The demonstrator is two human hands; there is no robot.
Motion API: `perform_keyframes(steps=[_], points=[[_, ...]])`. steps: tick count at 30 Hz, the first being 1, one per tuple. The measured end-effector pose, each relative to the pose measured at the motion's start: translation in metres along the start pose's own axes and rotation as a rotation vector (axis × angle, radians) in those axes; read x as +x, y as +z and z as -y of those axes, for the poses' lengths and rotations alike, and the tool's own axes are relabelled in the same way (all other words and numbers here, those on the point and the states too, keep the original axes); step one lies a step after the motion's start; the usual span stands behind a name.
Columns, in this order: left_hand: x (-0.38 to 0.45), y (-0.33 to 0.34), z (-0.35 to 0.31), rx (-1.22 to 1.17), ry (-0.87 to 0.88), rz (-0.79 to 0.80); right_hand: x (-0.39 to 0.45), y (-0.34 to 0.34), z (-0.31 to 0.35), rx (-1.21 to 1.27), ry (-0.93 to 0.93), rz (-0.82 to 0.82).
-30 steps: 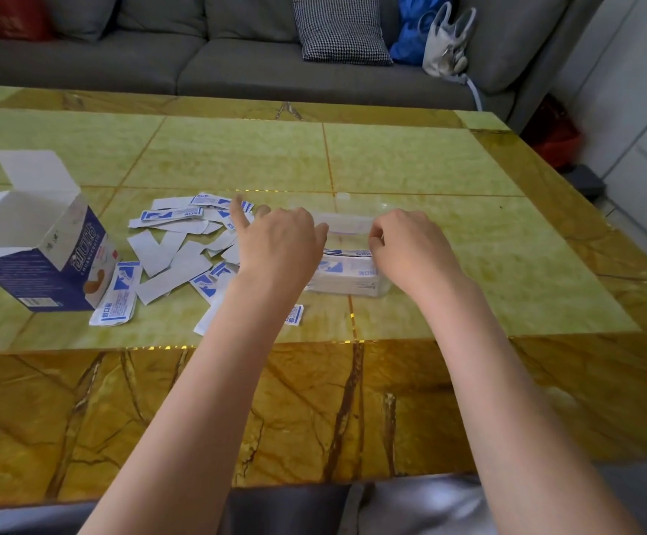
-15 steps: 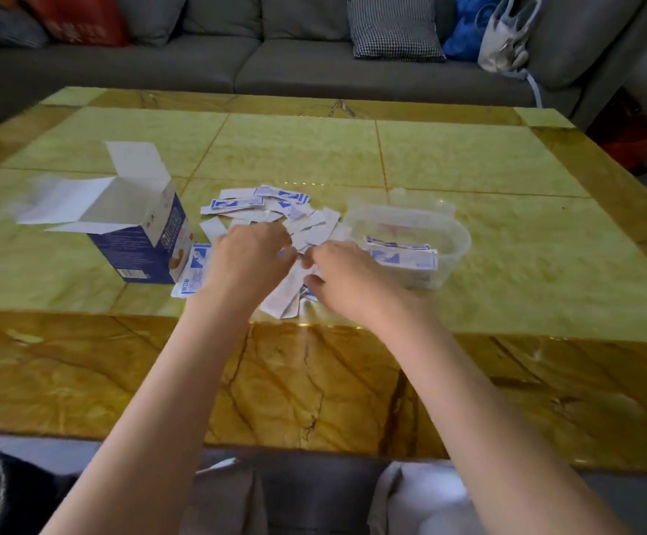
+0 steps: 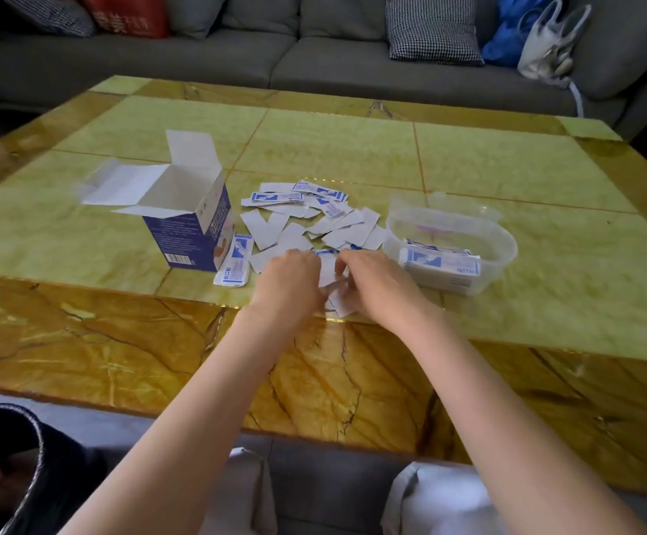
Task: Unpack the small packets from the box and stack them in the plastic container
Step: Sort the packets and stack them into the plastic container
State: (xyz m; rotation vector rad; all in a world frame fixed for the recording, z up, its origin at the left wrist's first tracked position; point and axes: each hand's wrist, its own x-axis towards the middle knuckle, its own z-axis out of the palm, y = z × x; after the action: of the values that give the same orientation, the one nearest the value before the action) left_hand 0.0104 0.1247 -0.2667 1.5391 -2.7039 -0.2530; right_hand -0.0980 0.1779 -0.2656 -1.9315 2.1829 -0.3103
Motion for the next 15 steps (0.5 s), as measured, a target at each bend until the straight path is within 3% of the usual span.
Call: perform_keyframes(steps=[3, 7, 12, 15], points=[[0.003, -0.010, 0.012, -0.244, -0.091, 0.043, 0.000, -0.008, 0.001, 0.063, -0.017, -0.010], [0.000, -0.017, 0.039, -0.314, -0.132, -0.012, -0.001, -0.009, 0.005, 0.131, 0.009, -0.059], [-0.006, -0.014, 0.053, -0.508, -0.201, -0.059, 0.005, 0.006, 0.018, -0.119, 0.106, 0.073], [-0.006, -0.017, 0.054, -0.647, -0.234, -0.042, 0.009, 0.009, 0.024, -0.140, 0.083, -0.016]])
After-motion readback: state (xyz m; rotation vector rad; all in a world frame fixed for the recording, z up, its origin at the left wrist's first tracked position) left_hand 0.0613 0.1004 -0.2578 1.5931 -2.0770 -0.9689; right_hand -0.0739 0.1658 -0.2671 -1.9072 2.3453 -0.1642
